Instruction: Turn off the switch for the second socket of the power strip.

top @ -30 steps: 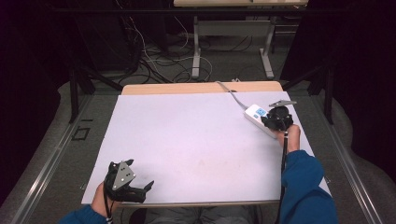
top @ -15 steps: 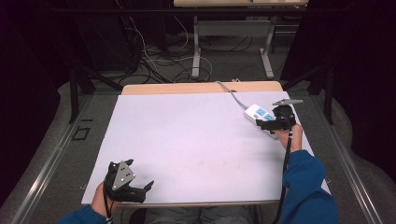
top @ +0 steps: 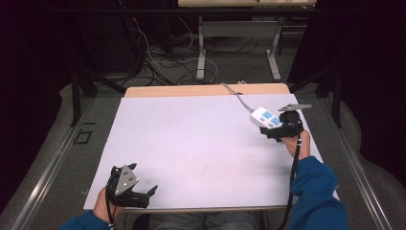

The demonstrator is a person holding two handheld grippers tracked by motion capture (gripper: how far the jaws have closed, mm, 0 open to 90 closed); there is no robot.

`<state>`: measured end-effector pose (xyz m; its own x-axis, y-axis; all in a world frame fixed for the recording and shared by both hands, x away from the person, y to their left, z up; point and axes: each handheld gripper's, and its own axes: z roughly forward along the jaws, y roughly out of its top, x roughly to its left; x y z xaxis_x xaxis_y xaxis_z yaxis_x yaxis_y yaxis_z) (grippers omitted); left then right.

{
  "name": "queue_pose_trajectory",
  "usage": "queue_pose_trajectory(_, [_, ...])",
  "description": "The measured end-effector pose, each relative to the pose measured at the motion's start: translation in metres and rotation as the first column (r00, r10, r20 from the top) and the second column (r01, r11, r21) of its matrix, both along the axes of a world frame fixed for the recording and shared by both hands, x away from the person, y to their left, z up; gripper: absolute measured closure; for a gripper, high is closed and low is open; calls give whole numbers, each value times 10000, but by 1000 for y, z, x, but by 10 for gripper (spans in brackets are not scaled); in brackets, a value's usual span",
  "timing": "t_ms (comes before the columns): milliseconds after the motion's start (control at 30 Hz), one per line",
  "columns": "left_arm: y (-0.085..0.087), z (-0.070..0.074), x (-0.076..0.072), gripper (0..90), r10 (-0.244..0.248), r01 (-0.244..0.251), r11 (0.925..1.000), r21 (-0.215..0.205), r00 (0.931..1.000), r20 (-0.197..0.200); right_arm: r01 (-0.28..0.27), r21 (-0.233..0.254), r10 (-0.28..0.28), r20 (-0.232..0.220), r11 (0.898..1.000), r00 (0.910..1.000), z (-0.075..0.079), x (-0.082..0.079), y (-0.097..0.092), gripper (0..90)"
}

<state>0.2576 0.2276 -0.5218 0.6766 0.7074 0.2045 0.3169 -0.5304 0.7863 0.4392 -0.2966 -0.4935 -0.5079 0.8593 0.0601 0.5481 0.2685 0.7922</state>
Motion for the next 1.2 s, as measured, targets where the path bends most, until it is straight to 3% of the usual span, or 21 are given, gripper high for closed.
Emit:
queue_pose_trajectory(433, [-1, 0, 0, 0, 15, -15, 10000, -11, 10000, 14, -659, 113, 657, 175, 9978, 9977, 9, -34, 16, 0])
queue_pose_trajectory(1200, [-1, 0, 0, 0, -48, 48, 10000, 35, 10000, -26, -2309, -287, 2321, 514, 9725, 9713, 6, -103, 52, 0])
